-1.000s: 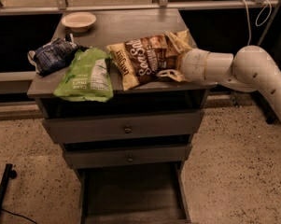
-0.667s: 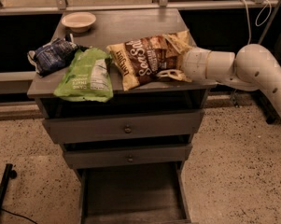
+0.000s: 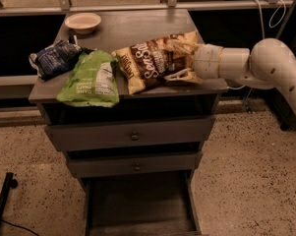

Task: Pick brown chip bag from bottom drawer and place on counter

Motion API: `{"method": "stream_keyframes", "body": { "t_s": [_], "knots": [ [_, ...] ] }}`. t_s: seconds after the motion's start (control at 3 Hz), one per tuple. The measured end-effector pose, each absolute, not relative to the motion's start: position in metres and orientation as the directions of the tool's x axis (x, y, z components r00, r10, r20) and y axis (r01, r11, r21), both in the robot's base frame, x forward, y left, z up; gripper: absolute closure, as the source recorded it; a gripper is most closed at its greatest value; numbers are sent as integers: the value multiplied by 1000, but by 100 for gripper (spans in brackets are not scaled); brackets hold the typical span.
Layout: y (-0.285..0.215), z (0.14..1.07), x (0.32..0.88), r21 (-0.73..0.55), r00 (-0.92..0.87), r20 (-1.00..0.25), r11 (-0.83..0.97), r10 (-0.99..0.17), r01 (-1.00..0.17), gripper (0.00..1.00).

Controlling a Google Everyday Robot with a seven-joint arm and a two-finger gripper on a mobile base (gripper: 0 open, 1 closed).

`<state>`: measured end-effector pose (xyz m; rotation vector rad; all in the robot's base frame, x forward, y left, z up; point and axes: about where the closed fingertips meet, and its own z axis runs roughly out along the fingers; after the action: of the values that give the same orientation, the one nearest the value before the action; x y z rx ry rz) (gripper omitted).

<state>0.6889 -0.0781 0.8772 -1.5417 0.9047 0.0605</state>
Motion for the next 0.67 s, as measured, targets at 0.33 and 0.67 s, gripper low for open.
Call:
{"method": "stream_keyframes", "body": {
  "t_s": [0.33,0.67],
  "knots": [
    [-72,917,683,-806,697,-536,42,-477,-591,0],
    [-72,917,683,-806,697,-536,42,-477,-591,0]
  ]
}}
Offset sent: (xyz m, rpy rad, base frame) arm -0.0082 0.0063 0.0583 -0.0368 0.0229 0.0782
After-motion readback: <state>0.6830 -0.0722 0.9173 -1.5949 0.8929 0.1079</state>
